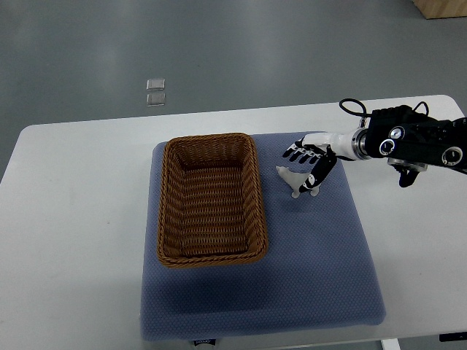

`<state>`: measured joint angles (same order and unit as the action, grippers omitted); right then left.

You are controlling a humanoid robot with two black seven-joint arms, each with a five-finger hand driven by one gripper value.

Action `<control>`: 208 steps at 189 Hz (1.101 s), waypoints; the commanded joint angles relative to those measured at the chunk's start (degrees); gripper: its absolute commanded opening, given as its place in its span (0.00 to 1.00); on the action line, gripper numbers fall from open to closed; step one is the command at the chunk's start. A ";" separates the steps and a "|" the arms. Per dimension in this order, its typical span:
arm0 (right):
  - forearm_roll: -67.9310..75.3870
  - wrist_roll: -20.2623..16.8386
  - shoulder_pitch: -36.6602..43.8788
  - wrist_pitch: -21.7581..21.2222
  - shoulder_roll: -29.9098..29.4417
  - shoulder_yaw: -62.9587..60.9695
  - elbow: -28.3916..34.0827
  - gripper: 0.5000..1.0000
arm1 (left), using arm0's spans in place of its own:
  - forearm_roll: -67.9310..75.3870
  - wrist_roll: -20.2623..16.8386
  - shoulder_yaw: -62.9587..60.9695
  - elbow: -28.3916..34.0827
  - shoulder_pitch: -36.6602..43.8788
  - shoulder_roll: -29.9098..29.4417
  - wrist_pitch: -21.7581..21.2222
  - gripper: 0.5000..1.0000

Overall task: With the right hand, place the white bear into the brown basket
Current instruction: 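Lower the right hand onto the white bear and close fingers around it, then lift the bear with the right hand and carry it over the basket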

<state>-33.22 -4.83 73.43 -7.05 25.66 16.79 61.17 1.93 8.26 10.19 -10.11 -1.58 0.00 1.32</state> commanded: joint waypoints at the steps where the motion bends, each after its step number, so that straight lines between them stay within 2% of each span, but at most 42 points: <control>1: -0.09 0.08 -0.13 -0.07 0.00 0.00 0.01 0.64 | 0.00 0.00 0.00 -0.08 0.00 0.00 0.00 1.00; 62: -1.58 0.61 -1.71 0.02 -0.09 0.00 0.01 0.57 | 0.00 0.00 0.00 0.01 0.00 0.00 0.00 1.00; 74: -2.11 0.79 -1.80 0.02 -0.09 0.00 0.01 0.43 | 0.00 0.00 0.00 0.01 0.00 0.00 0.00 1.00; 83: -2.90 1.14 -1.97 0.11 -0.09 0.09 0.01 0.27 | 0.00 0.00 0.00 0.01 0.00 0.00 0.00 1.00; 105: -3.78 2.02 -2.50 0.20 0.00 0.09 0.01 0.13 | 0.00 0.00 0.00 0.01 0.00 0.00 0.00 1.00; 114: -4.04 2.19 -2.85 0.90 -0.09 0.18 -0.08 0.00 | 0.00 0.00 0.00 0.01 0.00 0.00 0.00 1.00; 151: -5.19 2.19 -2.32 0.99 0.79 0.18 -0.08 0.00 | 0.00 0.00 0.00 0.01 0.00 0.00 0.00 1.00; 208: -4.13 2.28 7.08 -4.81 5.01 -0.35 1.24 0.00 | 0.00 0.00 0.00 -0.08 0.00 0.00 0.00 1.00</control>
<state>-37.82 -2.57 76.64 -9.99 29.40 16.60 61.66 1.94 8.26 10.20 -10.18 -1.58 0.00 1.32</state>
